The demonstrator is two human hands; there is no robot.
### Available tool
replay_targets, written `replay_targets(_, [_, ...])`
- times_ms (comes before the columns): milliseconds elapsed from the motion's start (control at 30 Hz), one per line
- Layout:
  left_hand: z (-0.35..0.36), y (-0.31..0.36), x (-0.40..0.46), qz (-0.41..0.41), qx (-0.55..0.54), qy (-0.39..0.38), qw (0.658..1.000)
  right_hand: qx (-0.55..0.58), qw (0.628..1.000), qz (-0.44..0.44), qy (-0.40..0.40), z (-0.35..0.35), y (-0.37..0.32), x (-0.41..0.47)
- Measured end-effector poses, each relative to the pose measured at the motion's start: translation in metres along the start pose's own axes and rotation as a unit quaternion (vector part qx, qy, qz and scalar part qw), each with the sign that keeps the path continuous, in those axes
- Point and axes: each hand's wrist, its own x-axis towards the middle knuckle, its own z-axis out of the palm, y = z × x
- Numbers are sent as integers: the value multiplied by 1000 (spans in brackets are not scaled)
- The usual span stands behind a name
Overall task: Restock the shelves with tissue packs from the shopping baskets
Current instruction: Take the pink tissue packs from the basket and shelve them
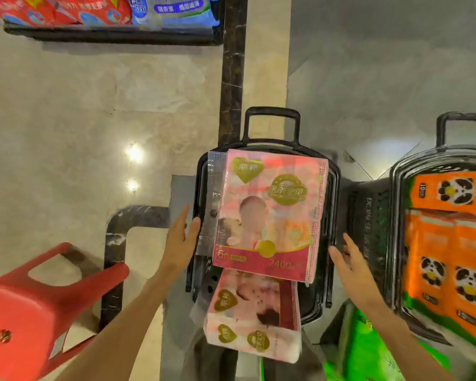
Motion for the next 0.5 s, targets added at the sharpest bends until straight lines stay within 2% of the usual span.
replay_targets(133, [18, -16, 28, -2, -31, -9, 999, 68, 998, 14, -1, 16, 15, 30])
replay_targets(367, [35, -54, 56, 59, -88, 21, 994, 158, 986, -36, 27, 37, 26, 58])
replay_targets(500, [41, -57, 58, 51, -161, 29, 985, 159, 985, -43, 48, 39, 20, 58])
